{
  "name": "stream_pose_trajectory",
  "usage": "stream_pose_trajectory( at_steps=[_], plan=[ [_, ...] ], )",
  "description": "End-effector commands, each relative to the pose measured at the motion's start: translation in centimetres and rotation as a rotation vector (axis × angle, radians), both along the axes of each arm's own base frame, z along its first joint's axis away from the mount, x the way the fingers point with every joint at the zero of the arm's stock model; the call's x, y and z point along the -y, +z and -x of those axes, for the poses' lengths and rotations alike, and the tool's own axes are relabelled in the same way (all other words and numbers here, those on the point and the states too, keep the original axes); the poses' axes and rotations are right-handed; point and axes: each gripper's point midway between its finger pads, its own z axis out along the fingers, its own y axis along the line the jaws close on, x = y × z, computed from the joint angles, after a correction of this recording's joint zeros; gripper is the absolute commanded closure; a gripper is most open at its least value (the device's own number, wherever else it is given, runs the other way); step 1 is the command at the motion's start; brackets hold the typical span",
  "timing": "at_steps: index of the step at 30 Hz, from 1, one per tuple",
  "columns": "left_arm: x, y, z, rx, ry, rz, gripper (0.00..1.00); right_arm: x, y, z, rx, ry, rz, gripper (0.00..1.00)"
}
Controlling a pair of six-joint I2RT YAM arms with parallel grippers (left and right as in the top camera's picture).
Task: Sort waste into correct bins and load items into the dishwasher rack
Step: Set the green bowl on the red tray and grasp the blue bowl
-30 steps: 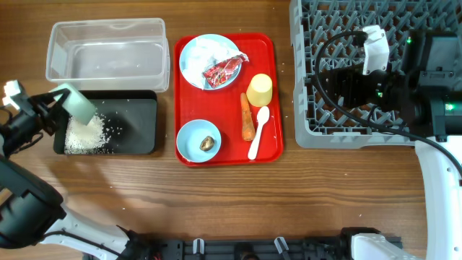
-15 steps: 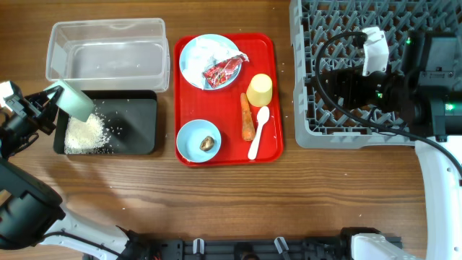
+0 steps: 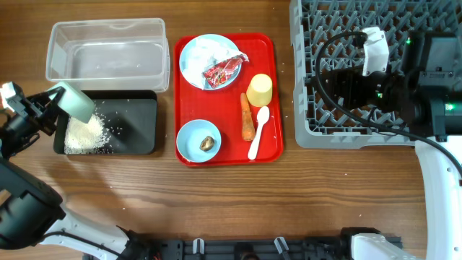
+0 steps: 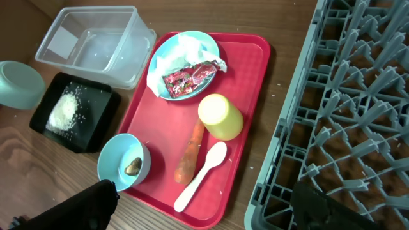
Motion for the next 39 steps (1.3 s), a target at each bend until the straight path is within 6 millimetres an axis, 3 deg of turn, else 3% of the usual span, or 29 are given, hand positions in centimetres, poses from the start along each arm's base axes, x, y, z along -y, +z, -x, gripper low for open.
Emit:
stream_pose_trajectory(
  at_steps=[1, 4, 8, 11, 14, 17, 20, 24, 28, 31, 35, 37, 39],
  plan=[
    [1.6, -0.3, -0.5, -0.015, -0.042, -0.002, 0.96, -0.1, 0.3, -0.4, 0.001, -0.007, -0.002, 0.10],
    [3.4, 0.8, -1.0, 0.015, -0.087, -0.035, 0.96, -0.1, 0.3, -0.4, 0.001, -0.007, -0.002, 0.10],
    [7.5, 3.3, -1.8, 0.099, -0.187, -0.167, 0.96, -0.1, 0.3, -0.4, 0.003, -0.007, -0.002, 0.09],
    [12.5, 4.5, -2.7, 0.153, -0.295, -0.367, 0.96, 0.0, 0.4, -0.4, 0.004, -0.007, -0.002, 0.09],
    [17.7, 4.4, -3.3, 0.135, -0.378, -0.572, 0.96, -0.1, 0.3, -0.3, 0.001, -0.007, -0.002, 0.09],
    [23.2, 2.7, -3.6, 0.109, -0.460, -0.835, 0.96, -0.1, 0.3, -0.3, 0.001, -0.007, -0.002, 0.10],
    [28.6, -0.8, -3.2, 0.066, -0.545, -1.122, 0.96, -0.1, 0.3, -0.3, 0.000, -0.007, -0.002, 0.09],
    [32.9, -3.7, -3.2, 0.077, -0.565, -1.430, 0.96, -0.1, 0.3, -0.3, 0.001, -0.007, -0.002, 0.09],
    [35.4, -6.0, -3.3, 0.092, -0.552, -1.626, 0.96, -0.1, 0.3, -0.3, 0.001, -0.007, -0.002, 0.09],
    [36.7, -9.1, -3.0, 0.066, -0.609, -1.686, 0.96, -0.1, 0.3, -0.3, 0.000, -0.007, -0.002, 0.09],
    [36.4, -12.6, -2.2, -0.010, -0.689, -1.710, 0.96, 0.0, 0.3, -0.3, 0.001, -0.006, -0.001, 0.09],
    [36.2, -13.2, -2.0, -0.028, -0.707, -1.715, 0.94, 0.0, 0.3, -0.3, 0.001, -0.007, -0.002, 0.09],
    [36.2, -13.2, -2.0, -0.028, -0.707, -1.715, 0.85, 0.0, 0.3, -0.4, 0.002, -0.007, -0.002, 0.09]
  ],
)
